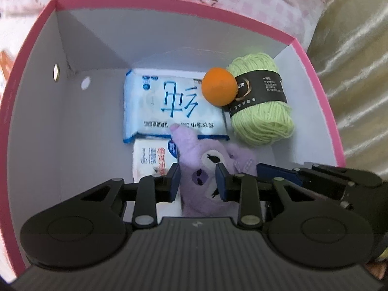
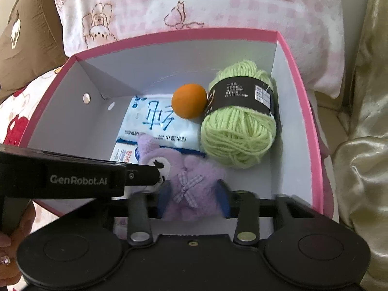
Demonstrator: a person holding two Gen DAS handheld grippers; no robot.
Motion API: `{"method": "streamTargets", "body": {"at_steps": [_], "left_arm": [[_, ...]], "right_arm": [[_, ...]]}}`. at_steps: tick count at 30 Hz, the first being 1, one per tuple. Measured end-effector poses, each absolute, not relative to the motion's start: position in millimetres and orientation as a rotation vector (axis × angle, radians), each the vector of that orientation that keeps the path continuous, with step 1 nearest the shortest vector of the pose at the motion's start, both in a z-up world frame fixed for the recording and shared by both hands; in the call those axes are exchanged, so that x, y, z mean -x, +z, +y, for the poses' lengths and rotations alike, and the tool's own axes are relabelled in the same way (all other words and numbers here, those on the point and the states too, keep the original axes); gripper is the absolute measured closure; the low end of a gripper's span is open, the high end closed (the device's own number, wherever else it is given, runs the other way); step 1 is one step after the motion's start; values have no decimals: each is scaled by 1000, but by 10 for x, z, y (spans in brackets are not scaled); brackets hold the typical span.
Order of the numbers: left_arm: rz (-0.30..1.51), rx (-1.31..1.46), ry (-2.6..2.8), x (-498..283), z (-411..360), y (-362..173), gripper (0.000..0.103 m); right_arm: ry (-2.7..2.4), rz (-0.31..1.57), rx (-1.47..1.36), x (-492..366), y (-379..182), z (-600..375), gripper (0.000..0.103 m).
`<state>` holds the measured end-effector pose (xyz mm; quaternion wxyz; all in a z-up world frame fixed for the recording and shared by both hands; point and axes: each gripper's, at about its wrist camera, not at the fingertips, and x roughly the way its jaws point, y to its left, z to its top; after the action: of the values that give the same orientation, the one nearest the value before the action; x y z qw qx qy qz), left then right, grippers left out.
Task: Organize objects
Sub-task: 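Open the left gripper to release the plush toy in the box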
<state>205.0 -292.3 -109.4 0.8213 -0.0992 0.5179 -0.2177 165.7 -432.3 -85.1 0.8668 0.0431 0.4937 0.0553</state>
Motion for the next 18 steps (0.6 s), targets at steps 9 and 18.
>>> {"method": "streamTargets", "body": {"at_steps": [9,18], "left_arm": [[1105,209,-464,-2108,-2976,-1072,75],[1082,214,-483,-2002,-2722,-757,72]], "right_arm": [[100,999,-70,-1639,-870,-4311,75],[92,890,-88,-1227,-477,-4239,75]]}}
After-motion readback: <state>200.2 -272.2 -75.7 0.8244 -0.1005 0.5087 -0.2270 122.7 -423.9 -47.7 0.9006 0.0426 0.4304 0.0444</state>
